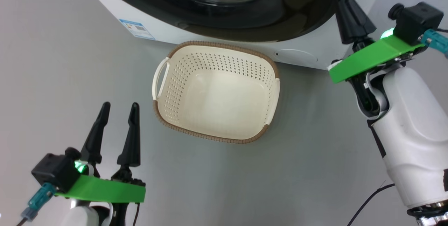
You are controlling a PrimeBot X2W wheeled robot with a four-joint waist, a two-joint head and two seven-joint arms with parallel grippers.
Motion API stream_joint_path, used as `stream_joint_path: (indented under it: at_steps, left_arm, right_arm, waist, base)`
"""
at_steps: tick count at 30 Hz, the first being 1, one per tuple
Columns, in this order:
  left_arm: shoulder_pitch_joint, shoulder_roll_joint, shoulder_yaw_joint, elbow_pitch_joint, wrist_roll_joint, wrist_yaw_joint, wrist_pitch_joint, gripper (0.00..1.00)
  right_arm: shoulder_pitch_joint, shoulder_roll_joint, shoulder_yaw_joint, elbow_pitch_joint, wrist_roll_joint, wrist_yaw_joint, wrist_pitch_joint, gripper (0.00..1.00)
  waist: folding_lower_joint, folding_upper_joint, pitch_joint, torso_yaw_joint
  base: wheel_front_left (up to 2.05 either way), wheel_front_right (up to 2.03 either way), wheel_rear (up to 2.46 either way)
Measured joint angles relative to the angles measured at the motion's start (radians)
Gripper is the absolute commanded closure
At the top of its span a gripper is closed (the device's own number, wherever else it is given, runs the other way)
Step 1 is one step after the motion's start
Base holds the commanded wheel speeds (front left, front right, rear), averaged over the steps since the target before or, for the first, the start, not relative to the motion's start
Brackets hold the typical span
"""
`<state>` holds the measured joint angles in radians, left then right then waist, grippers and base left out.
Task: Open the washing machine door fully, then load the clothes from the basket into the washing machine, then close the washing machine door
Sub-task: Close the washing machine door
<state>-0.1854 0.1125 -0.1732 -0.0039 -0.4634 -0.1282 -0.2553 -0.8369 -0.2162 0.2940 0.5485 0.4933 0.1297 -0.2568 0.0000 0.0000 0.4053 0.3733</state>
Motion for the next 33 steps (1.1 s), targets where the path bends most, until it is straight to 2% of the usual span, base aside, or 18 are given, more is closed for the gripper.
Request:
stream_joint_path:
  at_steps: [12, 27, 28, 29, 30, 32, 33]
  left_arm:
    - [-0.04, -0.005, -0.01, -0.001, -0.007, 0.0, 0.0, 0.0]
    - [-0.046, -0.005, -0.002, 0.013, -0.011, 0.0, 0.0, 0.0]
    - [-0.046, -0.005, 0.001, 0.016, -0.013, 0.0, 0.0, 0.0]
    - [-0.045, -0.004, 0.006, 0.02, -0.014, 0.0, 0.0, 0.0]
    - [-0.044, -0.004, 0.011, 0.024, -0.016, 0.0, 0.0, 0.0]
    - [-0.042, -0.001, 0.019, 0.03, -0.016, 0.0, 0.0, 0.0]
    - [-0.039, 0.0, 0.022, 0.033, -0.017, 0.0, 0.0, 0.0]
  right_arm:
    - [-0.047, 0.02, -0.066, 0.01, -0.016, 0.001, 0.0, 1.0]
    - [-0.041, 0.024, -0.021, -0.011, -0.029, 0.0, 0.0, 1.0]
    - [-0.03, 0.025, -0.015, -0.014, -0.025, 0.0, 0.0, 0.93]
    - [-0.017, 0.025, -0.007, -0.016, -0.025, 0.0, 0.0, 0.77]
    - [-0.003, 0.026, -0.001, -0.018, -0.025, 0.0, 0.0, 0.66]
    - [0.024, 0.028, 0.007, -0.02, -0.023, 0.0, 0.0, 0.51]
    - [0.035, 0.029, 0.009, -0.021, -0.022, 0.0, 0.0, 0.35]
  waist:
    - [0.0, 0.0, 0.044, 0.016]
    - [0.0, 0.0, 0.026, -0.004]
    - [0.0, 0.0, 0.021, -0.007]
    - [0.0, 0.0, 0.015, -0.01]
    - [0.0, 0.0, 0.01, -0.013]
    - [0.0, 0.0, -0.001, -0.019]
    - [0.0, 0.0, -0.007, -0.022]
  base:
    - [0.0, 0.0, 0.0]
    - [0.0, 0.0, 0.0]
    - [0.0, 0.0, 0.0]
    - [0.0, 0.0, 0.0]
    - [0.0, 0.0, 0.0]
    - [0.0, 0.0, 0.0]
    - [0.0, 0.0, 0.0]
